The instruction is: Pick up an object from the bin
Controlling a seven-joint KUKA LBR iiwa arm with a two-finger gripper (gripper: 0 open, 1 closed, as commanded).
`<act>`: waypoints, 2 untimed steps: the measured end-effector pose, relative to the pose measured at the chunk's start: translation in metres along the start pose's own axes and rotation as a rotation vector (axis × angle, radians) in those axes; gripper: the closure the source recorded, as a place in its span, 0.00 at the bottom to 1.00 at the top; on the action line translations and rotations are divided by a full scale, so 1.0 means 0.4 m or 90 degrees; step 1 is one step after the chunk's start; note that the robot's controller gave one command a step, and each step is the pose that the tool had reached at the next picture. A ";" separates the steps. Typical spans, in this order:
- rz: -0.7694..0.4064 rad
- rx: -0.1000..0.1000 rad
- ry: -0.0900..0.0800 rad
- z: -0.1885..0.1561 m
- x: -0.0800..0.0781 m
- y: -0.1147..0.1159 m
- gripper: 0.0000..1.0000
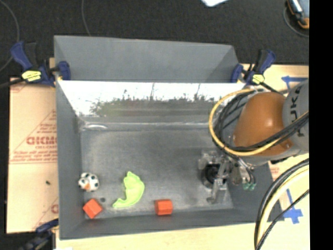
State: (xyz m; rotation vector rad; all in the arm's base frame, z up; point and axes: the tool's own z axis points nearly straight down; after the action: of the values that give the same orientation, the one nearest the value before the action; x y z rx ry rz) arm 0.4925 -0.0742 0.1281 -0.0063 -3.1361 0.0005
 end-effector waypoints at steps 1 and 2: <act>-0.002 0.001 -0.004 -0.010 -0.003 0.001 0.00; -0.074 0.001 -0.005 0.066 -0.032 -0.144 0.00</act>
Offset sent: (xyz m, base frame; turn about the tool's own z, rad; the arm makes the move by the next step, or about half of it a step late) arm 0.0145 -0.0851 -0.0415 -0.1619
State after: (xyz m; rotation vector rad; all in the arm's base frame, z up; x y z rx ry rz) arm 0.5047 -0.1321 0.1018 0.1761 -3.1394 0.0034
